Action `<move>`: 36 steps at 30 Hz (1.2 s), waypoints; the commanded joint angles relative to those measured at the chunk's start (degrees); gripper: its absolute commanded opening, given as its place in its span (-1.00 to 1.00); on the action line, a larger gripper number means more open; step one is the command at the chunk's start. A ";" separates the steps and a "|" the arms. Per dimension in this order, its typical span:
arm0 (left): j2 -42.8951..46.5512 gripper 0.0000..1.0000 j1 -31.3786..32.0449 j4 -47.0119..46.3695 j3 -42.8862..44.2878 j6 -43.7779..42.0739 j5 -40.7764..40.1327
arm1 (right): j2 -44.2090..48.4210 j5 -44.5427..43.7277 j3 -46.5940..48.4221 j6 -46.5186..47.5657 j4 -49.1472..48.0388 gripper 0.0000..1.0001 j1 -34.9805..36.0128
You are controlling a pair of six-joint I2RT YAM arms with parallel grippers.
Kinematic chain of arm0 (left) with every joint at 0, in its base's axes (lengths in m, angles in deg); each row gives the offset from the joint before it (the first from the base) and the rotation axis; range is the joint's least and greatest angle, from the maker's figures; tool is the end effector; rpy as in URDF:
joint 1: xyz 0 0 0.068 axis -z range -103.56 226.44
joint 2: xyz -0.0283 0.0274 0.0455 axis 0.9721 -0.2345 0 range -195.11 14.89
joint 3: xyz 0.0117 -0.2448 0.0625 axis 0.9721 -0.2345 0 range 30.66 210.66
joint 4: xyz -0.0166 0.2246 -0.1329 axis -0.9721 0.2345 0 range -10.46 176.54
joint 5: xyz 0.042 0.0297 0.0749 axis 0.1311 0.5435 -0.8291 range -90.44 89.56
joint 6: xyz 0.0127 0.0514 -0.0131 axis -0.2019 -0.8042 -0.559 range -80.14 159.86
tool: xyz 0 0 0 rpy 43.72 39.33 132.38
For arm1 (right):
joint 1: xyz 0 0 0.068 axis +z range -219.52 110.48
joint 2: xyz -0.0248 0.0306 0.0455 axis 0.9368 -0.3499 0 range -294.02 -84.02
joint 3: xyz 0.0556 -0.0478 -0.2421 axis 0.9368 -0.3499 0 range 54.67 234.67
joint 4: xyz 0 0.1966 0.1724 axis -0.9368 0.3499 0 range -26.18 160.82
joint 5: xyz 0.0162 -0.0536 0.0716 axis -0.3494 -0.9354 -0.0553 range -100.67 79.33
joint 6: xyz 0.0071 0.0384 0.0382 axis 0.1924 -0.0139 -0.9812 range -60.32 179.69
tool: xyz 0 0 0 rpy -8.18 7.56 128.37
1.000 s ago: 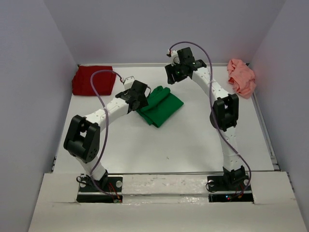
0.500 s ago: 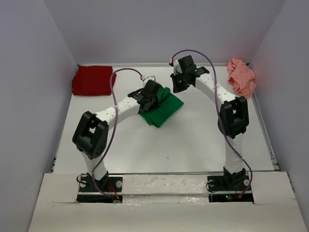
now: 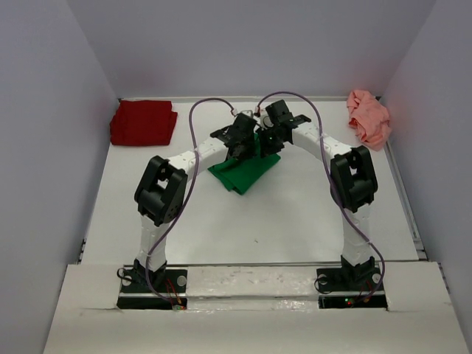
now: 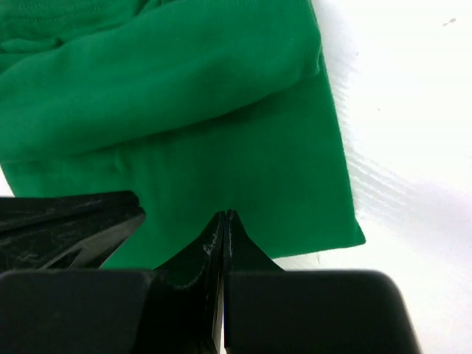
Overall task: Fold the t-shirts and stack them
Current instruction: Fold the tshirt
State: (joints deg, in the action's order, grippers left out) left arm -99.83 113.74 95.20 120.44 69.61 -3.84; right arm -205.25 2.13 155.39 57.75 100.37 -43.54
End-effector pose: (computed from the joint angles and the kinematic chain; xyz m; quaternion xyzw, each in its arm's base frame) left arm 0.3618 -0.2728 0.2138 0.0474 0.9070 -0.2082 0.3630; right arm 0.4067 0.2072 0.2000 -0.2294 0.9255 0.1717 0.2477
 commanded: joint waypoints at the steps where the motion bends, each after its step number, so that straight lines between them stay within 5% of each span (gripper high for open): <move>1: -2.09 -1.00 -1.09 0.60 4.17 -1.11 1.64 | 1.70 1.79 -2.02 -0.79 -3.33 -1.00 0.39; 36: -0.78 -1.00 -13.22 -0.28 0.67 -0.40 -4.25 | -0.15 1.79 -3.78 -1.05 -3.51 -1.00 2.06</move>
State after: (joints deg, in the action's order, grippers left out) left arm -106.30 100.69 95.14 122.12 68.94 -6.18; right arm -205.25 3.99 152.12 56.64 98.89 -42.12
